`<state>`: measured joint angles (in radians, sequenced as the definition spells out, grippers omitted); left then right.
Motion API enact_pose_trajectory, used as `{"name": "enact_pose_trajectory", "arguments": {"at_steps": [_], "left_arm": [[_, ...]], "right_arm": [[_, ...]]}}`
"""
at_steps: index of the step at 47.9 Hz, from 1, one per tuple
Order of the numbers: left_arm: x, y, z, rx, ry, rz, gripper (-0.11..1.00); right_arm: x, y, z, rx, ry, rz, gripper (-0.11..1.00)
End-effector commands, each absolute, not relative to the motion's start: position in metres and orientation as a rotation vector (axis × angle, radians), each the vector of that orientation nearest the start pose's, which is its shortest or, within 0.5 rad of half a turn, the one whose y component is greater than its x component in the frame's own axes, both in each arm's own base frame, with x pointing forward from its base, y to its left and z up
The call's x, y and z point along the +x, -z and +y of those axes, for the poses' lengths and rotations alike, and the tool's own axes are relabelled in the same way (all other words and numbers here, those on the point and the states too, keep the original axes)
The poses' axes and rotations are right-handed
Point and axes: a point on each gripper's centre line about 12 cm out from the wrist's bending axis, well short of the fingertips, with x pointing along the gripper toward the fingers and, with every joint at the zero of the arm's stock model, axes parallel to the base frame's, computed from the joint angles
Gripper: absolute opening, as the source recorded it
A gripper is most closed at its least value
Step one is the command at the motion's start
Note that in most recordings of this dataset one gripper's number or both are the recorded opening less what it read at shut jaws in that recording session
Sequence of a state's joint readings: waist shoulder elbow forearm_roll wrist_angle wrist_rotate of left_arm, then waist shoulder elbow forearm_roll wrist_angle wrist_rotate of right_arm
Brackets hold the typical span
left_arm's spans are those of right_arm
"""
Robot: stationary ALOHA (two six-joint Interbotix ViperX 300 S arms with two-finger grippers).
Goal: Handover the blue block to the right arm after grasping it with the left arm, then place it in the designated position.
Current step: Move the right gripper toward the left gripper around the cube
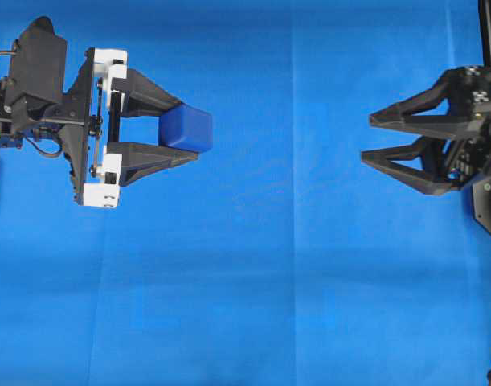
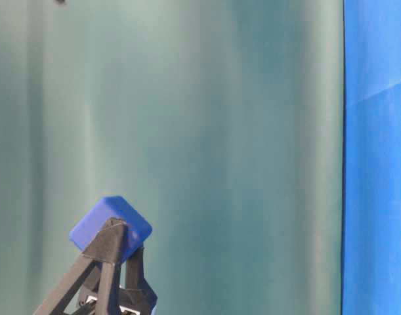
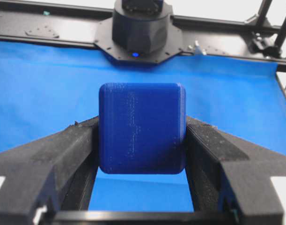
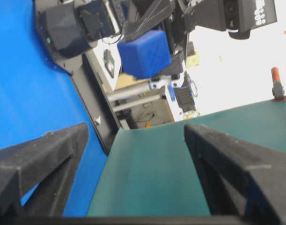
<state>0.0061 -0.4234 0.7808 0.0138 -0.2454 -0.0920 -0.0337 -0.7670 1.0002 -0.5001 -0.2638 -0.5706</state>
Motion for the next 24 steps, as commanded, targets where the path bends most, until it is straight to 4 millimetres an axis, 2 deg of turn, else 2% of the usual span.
{"name": "enact_pose_trajectory", "arguments": {"at_steps": [1,15,24], "left_arm": [[0.328,-0.319,0.001,-0.080,-0.003,0.074,0.46],[0.328,-0.318,0.001,-0.084,-0.002,0.074,0.46],[0.327,-0.318,0.001,-0.090,-0.003,0.077,0.46]], "right_arm": [[0.257,-0.331,0.007,-1.053,-0.073,-0.080,0.96],[0.305,-0.340,0.008,-1.043,-0.095,-0.087,0.96],[0.338,-0.337,0.008,-1.040,-0.115,-0.072,0.96]]}}
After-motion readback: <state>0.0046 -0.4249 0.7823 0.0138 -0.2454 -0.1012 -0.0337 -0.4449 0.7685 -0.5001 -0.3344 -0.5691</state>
